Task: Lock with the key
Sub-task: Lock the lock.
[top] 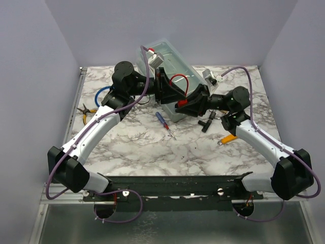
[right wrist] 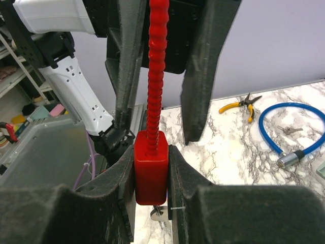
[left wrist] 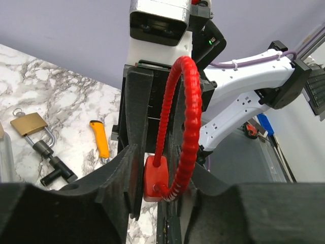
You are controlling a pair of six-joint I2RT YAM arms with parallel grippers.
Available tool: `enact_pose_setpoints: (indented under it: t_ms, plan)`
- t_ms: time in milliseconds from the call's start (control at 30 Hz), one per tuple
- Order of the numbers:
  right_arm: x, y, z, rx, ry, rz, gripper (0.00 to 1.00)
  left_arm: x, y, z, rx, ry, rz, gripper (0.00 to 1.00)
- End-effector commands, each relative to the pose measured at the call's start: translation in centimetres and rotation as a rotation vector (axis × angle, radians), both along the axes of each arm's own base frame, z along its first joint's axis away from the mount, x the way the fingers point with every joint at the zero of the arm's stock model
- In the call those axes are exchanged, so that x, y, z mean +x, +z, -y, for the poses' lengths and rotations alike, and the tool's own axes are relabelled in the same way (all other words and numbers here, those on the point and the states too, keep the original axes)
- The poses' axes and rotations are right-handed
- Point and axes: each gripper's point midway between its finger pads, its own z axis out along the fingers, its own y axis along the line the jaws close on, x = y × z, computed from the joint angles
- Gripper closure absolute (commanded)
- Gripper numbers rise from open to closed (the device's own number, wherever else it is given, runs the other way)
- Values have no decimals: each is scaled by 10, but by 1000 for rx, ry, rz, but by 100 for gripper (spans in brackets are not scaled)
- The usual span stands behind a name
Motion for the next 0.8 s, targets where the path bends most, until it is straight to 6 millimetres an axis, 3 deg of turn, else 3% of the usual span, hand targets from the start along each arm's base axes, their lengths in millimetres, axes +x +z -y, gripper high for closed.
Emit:
enact_pose_setpoints:
  t_ms: [0, 67, 200, 300, 367, 500, 567, 633, 767]
  plan:
    - [-7, 9, -2, 16, 38, 28, 100, -1, 16, 4, -34, -14, 25, 65]
    - [-7, 8, -2, 16, 40, 20, 100, -1, 15, 5, -38, -18, 18, 69]
    - [-8, 11, -2, 22, 40, 9, 99, -3, 14, 7, -43, -39, 9, 87]
    - [-8, 11, -2, 20, 37, -6, 91, -3, 14, 7, -46, -37, -2, 100]
    - [-6, 9, -2, 10, 24, -37, 84, -3, 13, 7, -45, -37, -11, 100]
    - [-3, 5, 4, -35, 25, -100, 47, -6, 9, 4, -37, -52, -11, 100]
    - [-5, 4, 7, -57, 30, -115, 37, -6, 8, 1, -32, -54, -11, 100]
    - [-5, -1, 9, -82, 19, -133, 32, -8, 8, 0, -26, -67, -5, 100]
    - [-8, -1, 12, -90, 19, -139, 31, -9, 2, 0, -13, -80, -11, 100]
